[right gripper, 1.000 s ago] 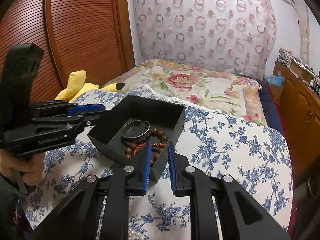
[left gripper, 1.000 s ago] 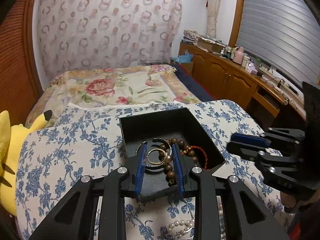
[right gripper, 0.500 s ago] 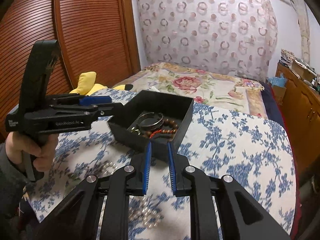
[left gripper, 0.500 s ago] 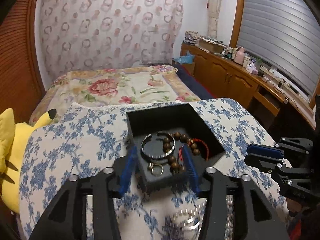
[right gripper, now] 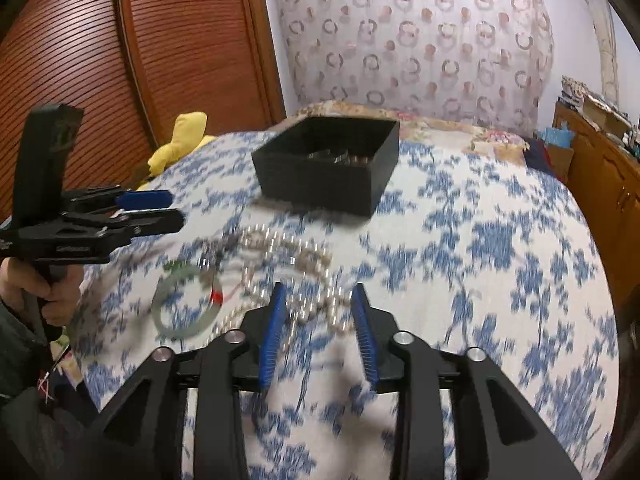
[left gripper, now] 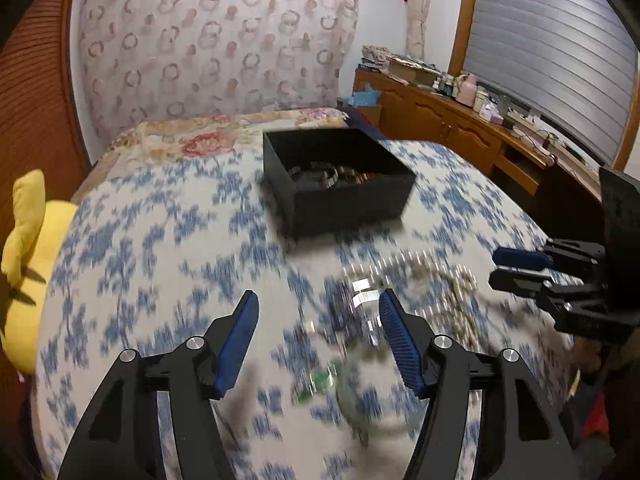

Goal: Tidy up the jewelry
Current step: 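Move both tools back to the pile, lowering the left tool around the jade bangle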

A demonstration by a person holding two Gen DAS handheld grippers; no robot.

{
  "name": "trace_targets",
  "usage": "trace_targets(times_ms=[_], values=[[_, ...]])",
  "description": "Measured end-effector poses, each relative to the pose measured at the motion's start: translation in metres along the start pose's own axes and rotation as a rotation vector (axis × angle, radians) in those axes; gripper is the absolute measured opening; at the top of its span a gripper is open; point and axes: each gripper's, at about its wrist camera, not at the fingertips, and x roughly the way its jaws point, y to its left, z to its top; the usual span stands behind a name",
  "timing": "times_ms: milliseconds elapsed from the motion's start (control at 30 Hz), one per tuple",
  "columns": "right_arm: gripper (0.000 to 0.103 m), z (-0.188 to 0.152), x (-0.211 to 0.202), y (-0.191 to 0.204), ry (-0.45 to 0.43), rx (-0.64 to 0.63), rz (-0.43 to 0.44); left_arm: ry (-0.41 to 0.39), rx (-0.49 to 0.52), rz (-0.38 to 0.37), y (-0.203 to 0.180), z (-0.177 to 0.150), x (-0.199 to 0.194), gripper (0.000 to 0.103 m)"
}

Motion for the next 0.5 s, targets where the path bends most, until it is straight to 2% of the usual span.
trace_targets(times_ms=[100, 167, 200, 500], values=[[0.045, -0.009, -0.003, 0.002, 0.005, -0.004, -0.01, 0.01, 0.002, 0.002, -0.005, -0.015, -0.006, 0.066], [0.046, -0.013, -0.004, 0.003, 0.011, -0.003, -0.01, 0.018, 0.005, 0.001, -0.008, -0.024, -0.009, 0.078], [0.047, -0.014, -0.004, 0.003, 0.013, -0.004, -0.007, 0.021, 0.011, -0.003, -0.011, -0.028, -0.01, 0.08], [0.048, -0.02, 0.005, 0.002, 0.029, 0.002, -0.019, 0.058, 0.053, -0.034, -0.031, -0.047, -0.01, 0.081]])
